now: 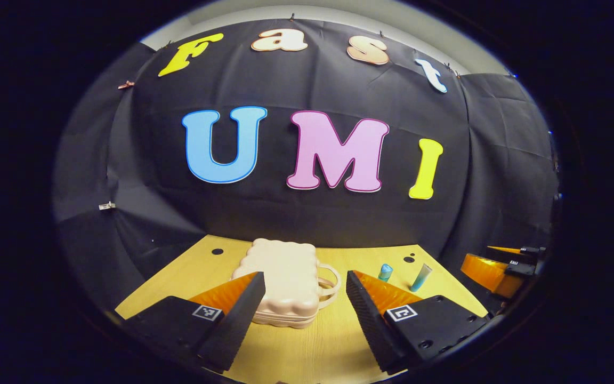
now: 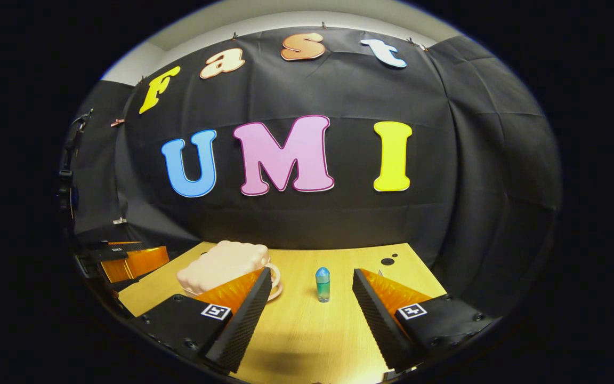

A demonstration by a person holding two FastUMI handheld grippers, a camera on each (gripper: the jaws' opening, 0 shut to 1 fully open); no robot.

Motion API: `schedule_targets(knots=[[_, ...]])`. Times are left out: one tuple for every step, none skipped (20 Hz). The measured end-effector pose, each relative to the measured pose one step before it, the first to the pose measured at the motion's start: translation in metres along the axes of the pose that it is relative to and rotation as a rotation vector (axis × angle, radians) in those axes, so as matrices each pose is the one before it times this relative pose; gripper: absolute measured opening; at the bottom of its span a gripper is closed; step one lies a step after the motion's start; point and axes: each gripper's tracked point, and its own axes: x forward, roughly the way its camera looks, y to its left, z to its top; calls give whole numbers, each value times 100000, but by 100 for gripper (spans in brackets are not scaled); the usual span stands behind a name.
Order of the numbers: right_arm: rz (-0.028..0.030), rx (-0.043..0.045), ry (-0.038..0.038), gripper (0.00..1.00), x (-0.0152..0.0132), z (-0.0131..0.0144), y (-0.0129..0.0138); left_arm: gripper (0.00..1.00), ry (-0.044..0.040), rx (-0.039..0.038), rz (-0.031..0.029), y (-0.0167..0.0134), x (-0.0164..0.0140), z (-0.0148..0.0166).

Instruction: First open the suitcase, pack the skin care products into it, and then close the suitcase.

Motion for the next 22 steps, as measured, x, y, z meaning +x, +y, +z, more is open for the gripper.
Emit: schedule_targets(knots=[[-299,286,370,97,26,-83,-189,96,213,62,-123,-79,389,-62],[-381,42,10,97,81,47,-157,96,266,14,-492,-35,387,159],[-524,-117,175,97,182,46,-291,96,177,41,-887,-279,519,56],[-595,-71,-240,97,295,190,-325,96,396,353,-1083,-288,711,256],[-476,167,-505,97,312,358,-285,96,962,558,-722,-341,1062,-36],[-531,98,-907,97,447,397,-347,96,749,307,-707,-321,1188,223],[-396,181,-599,97,481,260,-425,96,945,471,-1709,-620,1402,21],[-125,565,6,97,548,206,-370,96,1806,1186,-1626,-758,1555,10],[-69,652,32,97,581,113,-415,96,1927,1599,-1748,-772,1777,-215],[-190,611,33,97,554,27,-519,96,1974,1547,-2132,-970,1952,-150],[-200,398,85,97,449,7,-481,96,3227,1481,-2056,-894,1981,-637],[-611,-119,423,97,560,-220,-696,96,3480,1132,-1712,-783,2162,-760],[-592,-311,710,97,501,-289,-710,96,4300,819,-421,-400,1921,-919],[-468,-822,515,97,400,-261,-669,96,4037,-188,116,-367,2198,-858],[-876,-771,384,97,377,-295,-767,96,4741,-299,455,-73,2236,-901],[-803,-193,727,97,336,-454,-710,96,4666,-387,-79,-332,2161,-801],[-902,49,1521,97,357,-760,-741,95,4782,-464,-187,-352,2169,-1044],[-1475,536,2422,97,246,-923,-779,94,4713,-367,-1520,-583,2179,-856],[-1646,1145,2599,97,281,-1178,-890,94,3449,-49,-213,-240,1731,-642],[-1292,1215,2939,97,235,-1098,-739,91,3757,486,452,-307,1538,-537],[-1106,1301,2752,97,212,-976,-655,89,3569,1385,2423,270,1207,-783],[-837,1139,2153,97,230,-790,-652,85,2654,1530,3380,383,1244,-489]])
